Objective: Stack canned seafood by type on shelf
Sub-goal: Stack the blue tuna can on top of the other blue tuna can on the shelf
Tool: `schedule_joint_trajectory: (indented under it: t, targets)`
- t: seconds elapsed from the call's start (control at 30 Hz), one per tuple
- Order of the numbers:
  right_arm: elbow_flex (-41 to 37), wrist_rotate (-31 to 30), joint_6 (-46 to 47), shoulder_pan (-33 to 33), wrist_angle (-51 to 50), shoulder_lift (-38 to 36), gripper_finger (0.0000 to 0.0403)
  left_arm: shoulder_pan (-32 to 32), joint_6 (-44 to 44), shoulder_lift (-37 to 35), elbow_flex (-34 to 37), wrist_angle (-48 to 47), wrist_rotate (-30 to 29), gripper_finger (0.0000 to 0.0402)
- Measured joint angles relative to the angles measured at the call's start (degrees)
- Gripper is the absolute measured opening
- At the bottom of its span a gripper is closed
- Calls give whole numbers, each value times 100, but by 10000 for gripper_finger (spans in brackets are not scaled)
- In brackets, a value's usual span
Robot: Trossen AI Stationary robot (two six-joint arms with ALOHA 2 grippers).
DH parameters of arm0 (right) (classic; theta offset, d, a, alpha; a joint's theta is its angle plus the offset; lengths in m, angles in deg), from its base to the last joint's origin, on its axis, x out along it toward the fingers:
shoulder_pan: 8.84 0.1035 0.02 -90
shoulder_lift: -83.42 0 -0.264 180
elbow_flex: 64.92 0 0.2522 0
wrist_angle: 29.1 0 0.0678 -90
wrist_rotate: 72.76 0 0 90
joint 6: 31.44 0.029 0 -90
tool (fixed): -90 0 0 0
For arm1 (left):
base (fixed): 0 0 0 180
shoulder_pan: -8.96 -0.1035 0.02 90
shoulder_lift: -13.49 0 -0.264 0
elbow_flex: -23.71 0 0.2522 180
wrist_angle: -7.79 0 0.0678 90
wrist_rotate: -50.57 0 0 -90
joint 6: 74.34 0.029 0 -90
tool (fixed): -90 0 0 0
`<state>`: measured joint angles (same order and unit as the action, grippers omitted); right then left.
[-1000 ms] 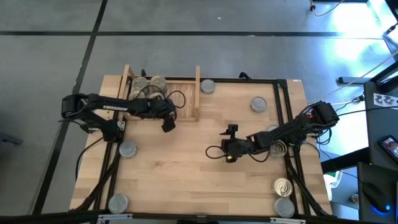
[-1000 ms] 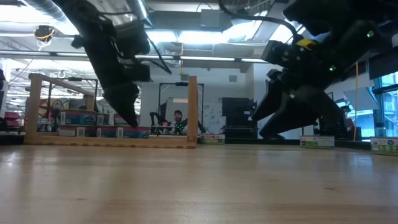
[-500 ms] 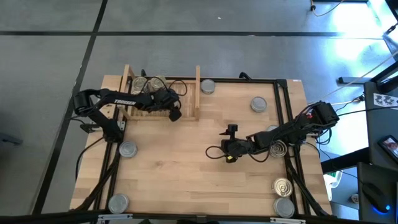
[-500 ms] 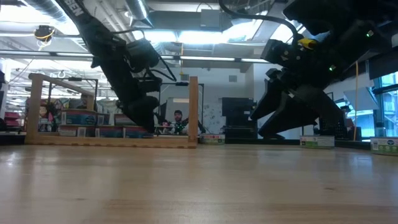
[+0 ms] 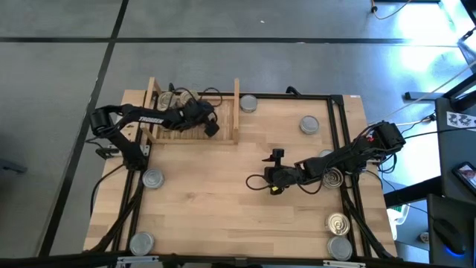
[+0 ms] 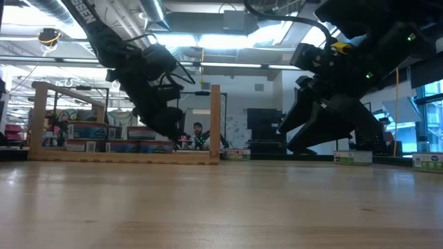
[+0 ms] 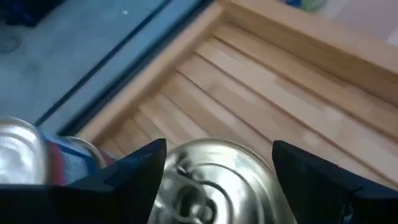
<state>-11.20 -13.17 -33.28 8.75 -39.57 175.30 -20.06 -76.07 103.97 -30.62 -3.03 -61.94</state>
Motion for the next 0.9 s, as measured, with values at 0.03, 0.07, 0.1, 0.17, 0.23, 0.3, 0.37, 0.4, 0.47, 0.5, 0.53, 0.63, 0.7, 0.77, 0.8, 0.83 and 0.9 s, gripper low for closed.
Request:
schedule_joint_trajectory:
  t: [0.03,0.07,0.1,0.17,0.23,0.3,0.37,0.4,0.47,0.5,0.53,0.63,0.7,0.77,0.8,0.83,0.9]
  targets:
    - [-1,0,1,0,0,0,312,19,24,-47,-21,-2,-9,292]
    - [-1,0,2,0,0,0,312,66,36,-110,-85,-34,-5,292]
    - [-1,0,4,0,-3,1,312,137,44,-189,-179,-118,29,292]
    - [-1,0,30,0,-15,0,312,295,76,-391,-400,-593,91,292]
    - [-1,0,32,0,-35,0,312,436,59,-555,-656,-1431,327,292]
    - [-1,0,32,0,-33,0,312,531,-156,-634,-878,-2360,792,292]
    - [-1,0,33,0,-33,0,312,594,-467,-647,-988,-3119,1244,292]
    - [-1,0,31,0,-33,0,312,626,-594,-646,-994,-3389,1369,292]
    - [-1,0,30,0,-32,0,312,674,-724,-611,-925,-3640,1418,292]
    - [-1,0,30,0,-31,0,312,684,-733,-578,-868,-3647,1402,292]
    - [-1,0,30,0,-31,0,312,686,-736,-547,-810,-3628,1333,292]
    - [-1,0,35,0,-28,0,312,643,-736,-474,-649,-3299,1170,292]
    - [-1,0,38,0,-30,0,312,616,-734,-464,-578,-3047,1152,292]
    - [-1,0,41,0,-32,0,312,607,-707,-465,-587,-2918,1150,292]
    - [-1,0,41,0,-32,0,312,615,-687,-471,-624,-2917,1150,292]
    - [-1,0,41,0,-31,0,312,616,-640,-479,-683,-2955,1150,292]
    - [-1,0,40,0,-33,0,312,616,-516,-486,-856,-3016,1124,292]
